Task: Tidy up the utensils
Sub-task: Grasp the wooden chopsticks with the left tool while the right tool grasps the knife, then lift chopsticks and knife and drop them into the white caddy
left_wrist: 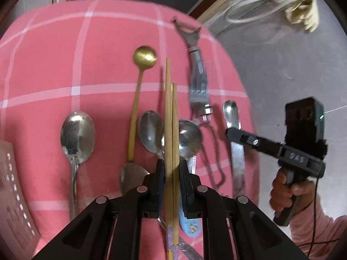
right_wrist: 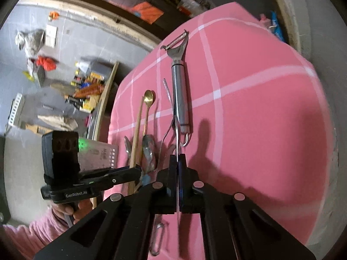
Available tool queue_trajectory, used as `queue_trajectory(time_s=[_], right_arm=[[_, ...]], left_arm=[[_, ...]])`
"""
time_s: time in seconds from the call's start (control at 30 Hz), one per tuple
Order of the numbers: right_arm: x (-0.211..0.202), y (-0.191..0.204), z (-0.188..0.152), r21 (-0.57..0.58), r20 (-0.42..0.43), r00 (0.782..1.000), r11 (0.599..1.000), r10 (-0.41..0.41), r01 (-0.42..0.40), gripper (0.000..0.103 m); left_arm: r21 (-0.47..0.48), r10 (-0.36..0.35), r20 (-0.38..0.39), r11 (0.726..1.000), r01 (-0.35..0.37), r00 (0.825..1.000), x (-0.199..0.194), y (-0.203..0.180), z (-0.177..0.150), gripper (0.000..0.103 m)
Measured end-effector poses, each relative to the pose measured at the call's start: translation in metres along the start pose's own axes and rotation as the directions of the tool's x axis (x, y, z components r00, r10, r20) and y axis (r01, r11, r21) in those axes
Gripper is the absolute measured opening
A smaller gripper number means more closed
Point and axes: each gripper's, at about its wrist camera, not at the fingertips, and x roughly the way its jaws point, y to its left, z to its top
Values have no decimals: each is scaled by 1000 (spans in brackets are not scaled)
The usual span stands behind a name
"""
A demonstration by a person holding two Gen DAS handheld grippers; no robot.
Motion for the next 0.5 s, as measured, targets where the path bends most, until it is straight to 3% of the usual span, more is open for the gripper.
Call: queue_trajectory(time_s=[0.1, 0.27, 0.37, 0.5], right_arm=[[-10, 4, -19, 17, 56, 998, 1000, -12, 11, 1], [-32, 26, -45, 1, 167, 985, 999, -32, 32, 1], [-50, 49, -48, -33, 243, 970, 999, -23, 32, 1], [-74, 85, -43, -101, 331, 944, 994, -5, 40, 1]], left_arm=[[-13, -38, 40, 999, 39, 998, -8, -2, -12, 12], [9, -42, 141, 999, 41, 989, -31, -11, -28, 12], [28, -47, 217, 999, 42, 975, -59, -19, -37, 12], [45, -46, 327, 998, 33, 944, -110, -16, -44, 12]])
